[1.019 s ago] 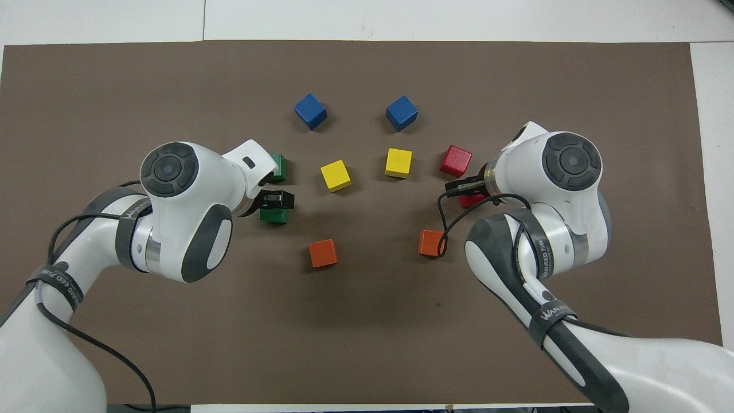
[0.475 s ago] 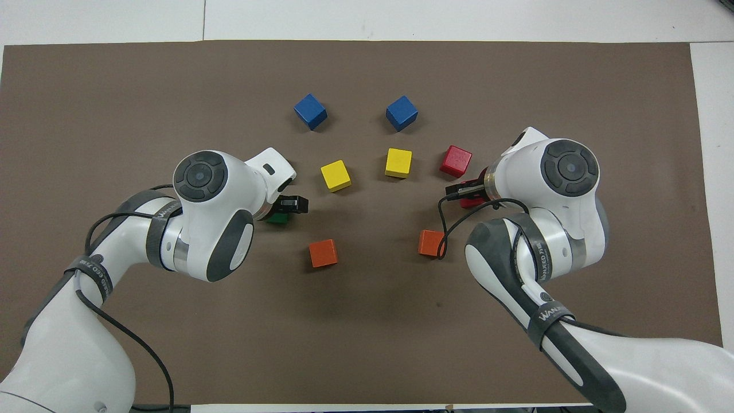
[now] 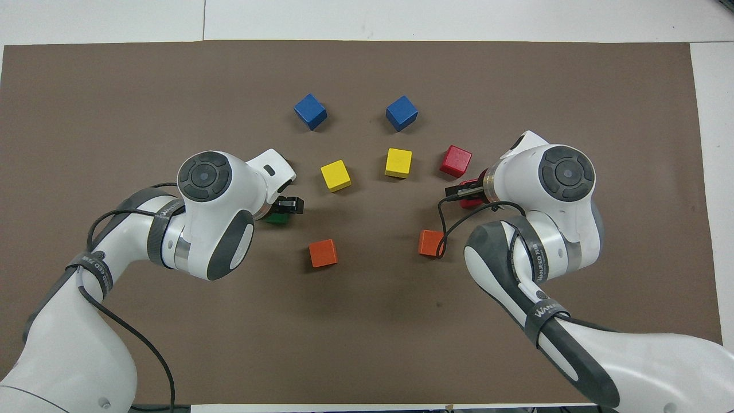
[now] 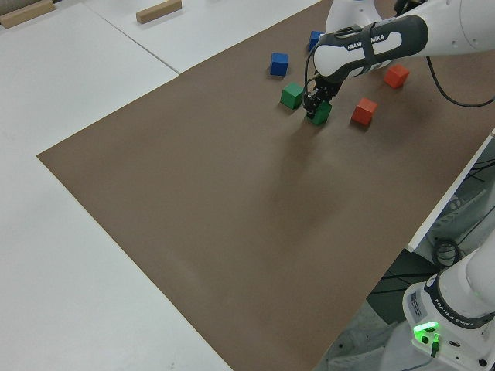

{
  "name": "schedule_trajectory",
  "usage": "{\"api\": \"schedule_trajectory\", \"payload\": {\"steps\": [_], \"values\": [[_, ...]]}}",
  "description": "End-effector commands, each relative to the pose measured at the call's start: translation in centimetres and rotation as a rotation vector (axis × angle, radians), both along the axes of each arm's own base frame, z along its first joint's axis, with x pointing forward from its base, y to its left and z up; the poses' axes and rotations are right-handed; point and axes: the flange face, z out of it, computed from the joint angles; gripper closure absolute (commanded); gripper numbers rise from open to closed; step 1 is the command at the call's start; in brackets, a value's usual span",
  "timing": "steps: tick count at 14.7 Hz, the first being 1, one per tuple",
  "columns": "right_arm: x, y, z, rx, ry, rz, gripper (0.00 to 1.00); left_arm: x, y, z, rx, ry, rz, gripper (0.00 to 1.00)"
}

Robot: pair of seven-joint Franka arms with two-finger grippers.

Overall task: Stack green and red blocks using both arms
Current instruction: 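Carry the green block outward with the left gripper while the right carries red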

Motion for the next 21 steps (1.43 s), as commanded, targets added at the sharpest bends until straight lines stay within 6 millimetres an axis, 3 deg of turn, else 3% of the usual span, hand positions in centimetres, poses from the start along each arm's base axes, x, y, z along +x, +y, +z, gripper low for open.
{"api": "schedule_trajectory", "payload": {"steps": [1, 3, 4, 7, 9, 10, 11, 12, 14, 16, 18, 19, 21], "values": [[-0.1, 0.3, -0.4, 0.012, -0.012, -0.002, 0.0, -0.1, -0.1, 0.2, 0.017, -0.009, 0.006, 1.0], [0.0, 0.3, -1.4, 0.011, -0.006, -0.002, 0.0, 0.3, 0.8, 1.2, 0.024, 0.002, 0.016, 1.0], [0.0, 0.3, -1.5, 0.011, -0.003, -0.001, 0.0, 0.9, 1.9, 2.7, 0.028, 0.005, 0.031, 1.0], [0.1, 0.3, -2.1, 0.009, -0.001, 0.005, 0.0, 2.2, 8.5, 7.2, 0.034, 0.014, 0.113, 1.0], [0.0, 0.3, -2.2, 0.009, -0.001, 0.005, 0.05, 2.6, 13.2, 8.5, 0.04, 0.03, 0.116, 1.0], [0.0, 0.2, -2.3, 0.007, 0.007, 0.007, 0.23, 2.9, 15.9, 8.7, 0.04, 0.037, 0.095, 1.0], [0.0, 0.2, -2.3, 0.005, 0.014, 0.007, 0.67, 3.0, 18.3, 8.6, 0.041, 0.046, 0.089, 1.0], [0.1, 0.0, -2.1, 0.004, 0.02, 0.002, 1.0, 3.2, 21.2, 8.4, 0.039, 0.048, 0.09, 1.0], [1.2, -0.9, -0.1, 0.0, 0.033, -0.016, 1.0, 3.1, 26.0, 8.5, 0.036, 0.043, 0.07, 1.0], [2.9, -3.1, 4.6, -0.015, 0.075, -0.041, 1.0, 2.4, 29.4, 7.7, 0.034, 0.042, 0.093, 1.0], [4.7, -7.3, 9.4, -0.026, 0.108, -0.018, 1.0, 1.7, 31.5, 6.4, 0.035, 0.019, 0.093, 1.0], [5.1, -9.7, 10.8, -0.028, 0.114, -0.004, 1.0, 1.0, 32.5, 5.3, 0.035, 0.012, 0.114, 1.0], [5.1, -14.4, 11.8, -0.045, 0.118, 0.037, 1.0, -0.4, 33.3, 3.5, 0.039, -0.021, 0.13, 1.0]]}}
